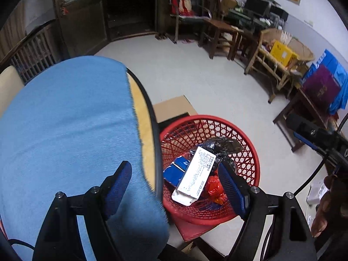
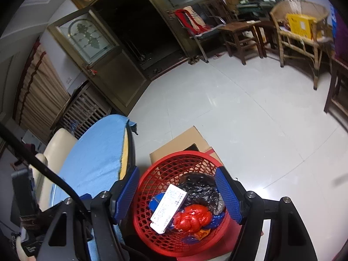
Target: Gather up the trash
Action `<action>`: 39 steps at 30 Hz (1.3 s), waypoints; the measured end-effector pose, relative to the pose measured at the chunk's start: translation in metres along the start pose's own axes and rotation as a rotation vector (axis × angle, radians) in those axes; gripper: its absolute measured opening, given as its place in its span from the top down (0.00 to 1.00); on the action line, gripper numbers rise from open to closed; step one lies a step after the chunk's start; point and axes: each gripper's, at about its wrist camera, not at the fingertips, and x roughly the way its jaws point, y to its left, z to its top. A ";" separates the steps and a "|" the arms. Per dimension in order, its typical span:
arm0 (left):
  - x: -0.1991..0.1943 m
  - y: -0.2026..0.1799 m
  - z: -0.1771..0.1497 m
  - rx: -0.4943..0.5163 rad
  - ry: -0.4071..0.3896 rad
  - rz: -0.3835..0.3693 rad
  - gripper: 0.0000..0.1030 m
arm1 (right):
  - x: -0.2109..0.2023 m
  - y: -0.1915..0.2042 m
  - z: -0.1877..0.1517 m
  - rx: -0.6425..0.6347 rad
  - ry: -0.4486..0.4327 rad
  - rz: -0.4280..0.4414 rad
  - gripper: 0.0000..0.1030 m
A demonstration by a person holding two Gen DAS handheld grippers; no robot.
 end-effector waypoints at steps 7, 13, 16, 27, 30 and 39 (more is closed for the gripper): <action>-0.048 0.028 -0.025 -0.085 -0.108 0.033 0.20 | -0.021 0.040 -0.016 -0.127 -0.036 -0.055 0.21; -0.085 0.049 -0.056 -0.168 -0.208 0.084 0.18 | -0.031 0.067 -0.049 -0.243 -0.040 -0.118 0.20; -0.095 0.052 -0.069 -0.178 -0.238 0.091 0.10 | -0.031 0.071 -0.069 -0.267 -0.023 -0.148 0.19; -0.105 0.054 -0.093 -0.203 -0.260 0.123 0.10 | -0.033 0.086 -0.114 -0.342 -0.027 -0.257 0.19; -0.107 0.054 -0.096 -0.201 -0.263 0.149 0.10 | -0.038 0.091 -0.118 -0.354 -0.050 -0.266 0.18; -0.107 0.048 -0.101 -0.168 -0.272 0.192 0.10 | -0.045 0.104 -0.120 -0.399 -0.086 -0.280 0.17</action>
